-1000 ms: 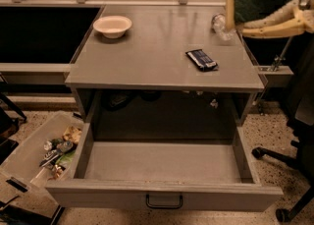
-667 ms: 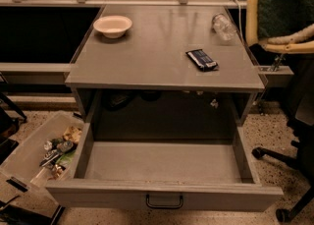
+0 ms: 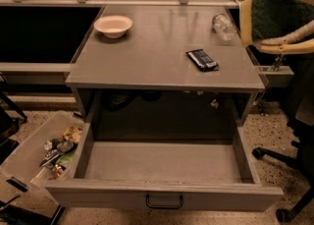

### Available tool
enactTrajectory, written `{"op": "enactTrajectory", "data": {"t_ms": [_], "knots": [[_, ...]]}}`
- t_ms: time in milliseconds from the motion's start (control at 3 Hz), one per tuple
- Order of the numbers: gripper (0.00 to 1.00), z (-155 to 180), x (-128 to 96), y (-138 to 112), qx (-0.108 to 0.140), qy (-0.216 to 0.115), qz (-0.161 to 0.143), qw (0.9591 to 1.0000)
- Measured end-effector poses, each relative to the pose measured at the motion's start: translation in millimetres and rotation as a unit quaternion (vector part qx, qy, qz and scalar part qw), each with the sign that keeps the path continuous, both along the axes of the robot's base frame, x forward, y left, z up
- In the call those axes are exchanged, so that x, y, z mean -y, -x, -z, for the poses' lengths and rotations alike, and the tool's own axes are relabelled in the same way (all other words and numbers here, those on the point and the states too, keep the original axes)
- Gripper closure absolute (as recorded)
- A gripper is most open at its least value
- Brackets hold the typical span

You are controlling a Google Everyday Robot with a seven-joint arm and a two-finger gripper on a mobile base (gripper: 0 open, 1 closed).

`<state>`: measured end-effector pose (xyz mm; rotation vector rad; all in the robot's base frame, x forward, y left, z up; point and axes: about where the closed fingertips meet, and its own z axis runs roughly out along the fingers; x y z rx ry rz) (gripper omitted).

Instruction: Place sponge into top drawer

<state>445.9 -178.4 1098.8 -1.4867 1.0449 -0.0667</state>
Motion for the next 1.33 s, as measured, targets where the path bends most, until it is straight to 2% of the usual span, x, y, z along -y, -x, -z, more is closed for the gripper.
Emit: {"op": "enactTrajectory", "data": {"t_ms": [333, 667, 1000, 1333], "knots": [[1.0, 5.7, -0.7, -6.6, -0.007, -0.001, -0.005, 1.0], [1.0, 54.4, -1.7, -3.9, -0.07, 0.072, -0.02, 0.9947], [1.0, 117.3, 19.4, 15.2, -0.144, 0.177, -0.043, 0.9727], [1.0, 127.7, 25.0, 20.8, -0.157, 0.2, -0.047, 0.9659]]}}
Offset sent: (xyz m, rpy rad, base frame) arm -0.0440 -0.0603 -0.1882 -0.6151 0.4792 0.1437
